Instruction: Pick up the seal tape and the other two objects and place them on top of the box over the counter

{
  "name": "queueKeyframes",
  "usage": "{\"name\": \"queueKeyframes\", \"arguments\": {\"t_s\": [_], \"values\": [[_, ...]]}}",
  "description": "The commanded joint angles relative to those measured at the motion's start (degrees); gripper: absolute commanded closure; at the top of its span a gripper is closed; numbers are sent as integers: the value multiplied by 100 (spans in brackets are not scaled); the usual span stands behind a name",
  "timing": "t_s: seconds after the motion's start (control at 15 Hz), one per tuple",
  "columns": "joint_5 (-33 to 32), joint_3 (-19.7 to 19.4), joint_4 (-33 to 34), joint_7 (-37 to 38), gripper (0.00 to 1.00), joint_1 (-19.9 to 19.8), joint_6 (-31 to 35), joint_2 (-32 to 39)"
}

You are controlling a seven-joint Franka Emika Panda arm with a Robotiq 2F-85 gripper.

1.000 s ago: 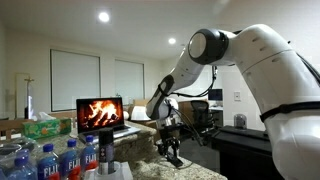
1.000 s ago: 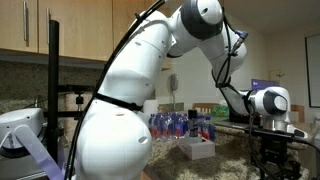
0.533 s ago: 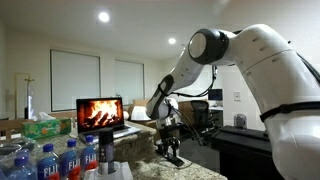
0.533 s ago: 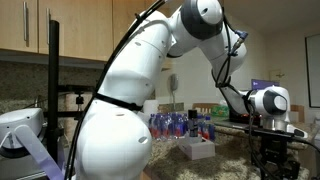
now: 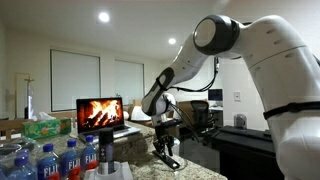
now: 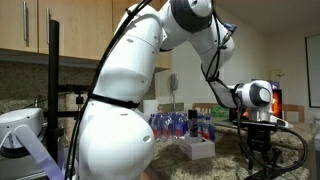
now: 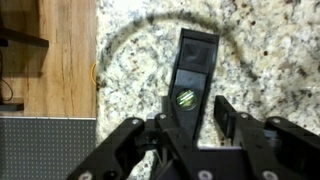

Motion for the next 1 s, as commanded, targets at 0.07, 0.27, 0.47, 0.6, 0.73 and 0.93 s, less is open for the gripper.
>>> {"name": "queueKeyframes", "arguments": {"t_s": [0.07,0.27,0.47,0.6,0.73,0.93], "values": [[-304,82,-788,109,76,217,26,-929],[-195,68,-1022,339,76,218,142,-1144],[-90,-15,-1064,823,20,159,227,-1099],[-47,-67,-957,880,8,102,200,-964],[-74,-116,-872,855,1,77,215,-890],[-104,-134,-636,882,0,70,237,-682]]}}
